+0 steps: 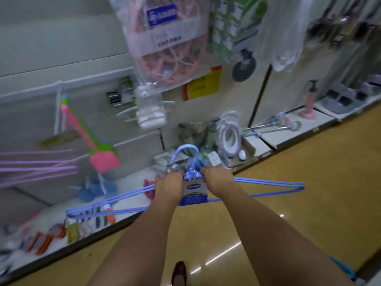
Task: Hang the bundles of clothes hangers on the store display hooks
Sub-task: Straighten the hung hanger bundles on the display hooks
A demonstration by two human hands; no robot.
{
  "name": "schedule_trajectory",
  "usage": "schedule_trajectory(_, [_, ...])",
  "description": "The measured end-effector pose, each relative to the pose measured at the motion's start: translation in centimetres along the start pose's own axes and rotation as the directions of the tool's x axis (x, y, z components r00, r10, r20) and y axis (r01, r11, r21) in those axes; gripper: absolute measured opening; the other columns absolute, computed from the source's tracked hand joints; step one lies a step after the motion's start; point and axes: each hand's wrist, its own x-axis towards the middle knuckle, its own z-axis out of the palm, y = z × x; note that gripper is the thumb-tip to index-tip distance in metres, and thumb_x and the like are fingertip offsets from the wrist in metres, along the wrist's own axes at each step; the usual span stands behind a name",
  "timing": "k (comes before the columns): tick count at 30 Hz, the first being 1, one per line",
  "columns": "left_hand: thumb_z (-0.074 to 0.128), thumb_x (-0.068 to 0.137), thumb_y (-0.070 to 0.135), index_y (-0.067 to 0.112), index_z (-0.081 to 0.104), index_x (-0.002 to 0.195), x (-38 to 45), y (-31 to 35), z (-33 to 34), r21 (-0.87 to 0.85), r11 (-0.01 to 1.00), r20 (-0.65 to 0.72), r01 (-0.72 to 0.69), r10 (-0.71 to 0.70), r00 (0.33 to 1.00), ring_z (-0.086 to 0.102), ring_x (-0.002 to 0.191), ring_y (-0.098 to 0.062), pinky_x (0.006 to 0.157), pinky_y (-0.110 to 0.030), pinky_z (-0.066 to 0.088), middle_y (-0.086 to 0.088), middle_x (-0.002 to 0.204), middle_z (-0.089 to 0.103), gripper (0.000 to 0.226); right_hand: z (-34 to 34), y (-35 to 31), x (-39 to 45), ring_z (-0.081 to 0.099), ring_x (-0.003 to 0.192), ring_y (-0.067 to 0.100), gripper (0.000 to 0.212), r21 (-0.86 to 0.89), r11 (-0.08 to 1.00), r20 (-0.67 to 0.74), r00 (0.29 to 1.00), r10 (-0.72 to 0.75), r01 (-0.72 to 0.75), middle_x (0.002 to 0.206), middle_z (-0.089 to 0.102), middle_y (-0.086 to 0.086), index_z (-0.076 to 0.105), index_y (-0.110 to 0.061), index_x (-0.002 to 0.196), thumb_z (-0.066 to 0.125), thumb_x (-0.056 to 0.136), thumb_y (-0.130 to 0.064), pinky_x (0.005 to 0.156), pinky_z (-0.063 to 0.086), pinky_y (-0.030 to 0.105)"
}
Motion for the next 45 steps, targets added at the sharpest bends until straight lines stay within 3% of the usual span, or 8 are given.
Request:
schedule_trajectory(4, [0.045, 0.09, 0.003, 0.019, 0.046, 0.123, -3.7, -6.7, -0.1, -0.096, 0.984, 0.035, 0.147, -0.145, 0.989, 0.053, 0.114, -0.029, 0.089, -0.038, 0.042, -0.008, 0.121, 0.054, 0.037, -0.7, -7.3, 0.7, 0.059, 0.109, 0.029, 0.028, -0.064, 0.989, -0.002, 0.991, -0.133, 0.133, 0.119, 0.062, 0.01, 0.05, -0.016, 0.125, 0.039, 0.1, -0.013, 0.073, 0.042, 0.035])
schedule_trajectory(8, [0.043, 0.091, 0.003, 0.017, 0.045, 0.125, -6.9, -12.6, -0.5, -0.136, 0.963, 0.036, 0.233, -0.231, 0.972, 0.054, 0.11, -0.03, 0.081, -0.038, 0.043, -0.009, 0.12, 0.052, 0.037, -1.4, -14.1, 0.9, 0.059, 0.108, 0.03, 0.027, -0.161, 0.956, -0.006, 0.968, -0.251, 0.247, 0.118, 0.061, 0.01, 0.049, -0.015, 0.125, 0.038, 0.1, -0.013, 0.075, 0.043, 0.036])
schedule_trajectory(18, [0.045, 0.093, 0.006, 0.015, 0.05, 0.125, -14.6, -30.3, -1.4, -0.158, 0.909, -0.001, 0.387, -0.392, 0.92, 0.055, 0.115, -0.028, 0.089, -0.037, 0.044, -0.009, 0.125, 0.055, 0.033, -1.9, -33.4, 1.1, 0.057, 0.112, 0.03, 0.028, -0.196, 0.897, -0.012, 0.913, -0.407, 0.397, 0.122, 0.06, 0.009, 0.049, -0.014, 0.125, 0.042, 0.098, -0.014, 0.075, 0.041, 0.035])
schedule_trajectory(27, [0.045, 0.09, 0.004, 0.017, 0.046, 0.124, -22.5, -45.3, -1.0, -0.076, 0.866, -0.045, 0.494, -0.498, 0.866, 0.054, 0.113, -0.026, 0.085, -0.036, 0.044, -0.006, 0.118, 0.052, 0.036, -0.1, -50.2, 0.3, 0.059, 0.107, 0.029, 0.028, -0.215, 0.835, -0.011, 0.854, -0.52, 0.506, 0.117, 0.061, 0.008, 0.05, -0.014, 0.121, 0.038, 0.097, -0.009, 0.07, 0.037, 0.033])
schedule_trajectory(31, [0.048, 0.09, 0.008, 0.017, 0.045, 0.123, -24.3, -49.8, -0.1, -0.113, 0.837, -0.021, 0.536, -0.541, 0.841, 0.053, 0.111, -0.026, 0.082, -0.036, 0.045, -0.006, 0.119, 0.051, 0.034, 0.8, -55.2, 1.0, 0.06, 0.106, 0.029, 0.028, -0.217, 0.805, 0.021, 0.827, -0.561, 0.552, 0.117, 0.062, 0.01, 0.051, -0.013, 0.121, 0.037, 0.096, -0.009, 0.069, 0.034, 0.031])
schedule_trajectory(39, [0.053, 0.089, 0.009, 0.018, 0.046, 0.122, -23.4, -57.4, 0.2, -0.162, 0.789, 0.035, 0.593, -0.596, 0.802, 0.053, 0.112, -0.026, 0.081, -0.037, 0.046, -0.005, 0.12, 0.051, 0.035, 0.9, -62.3, 4.9, 0.058, 0.11, 0.031, 0.027, -0.226, 0.762, 0.089, 0.792, -0.604, 0.606, 0.119, 0.061, 0.013, 0.05, -0.011, 0.121, 0.037, 0.097, -0.011, 0.082, 0.046, 0.035])
schedule_trajectory(45, [0.042, 0.094, 0.009, 0.02, 0.046, 0.127, -19.4, -62.8, -1.2, -0.174, 0.785, 0.014, 0.594, -0.601, 0.799, 0.051, 0.115, -0.027, 0.084, -0.039, 0.045, -0.007, 0.123, 0.052, 0.035, -0.9, -66.1, 10.1, 0.057, 0.113, 0.029, 0.03, -0.22, 0.761, 0.081, 0.788, -0.61, 0.611, 0.123, 0.06, 0.014, 0.049, -0.012, 0.125, 0.037, 0.098, -0.011, 0.086, 0.046, 0.037])
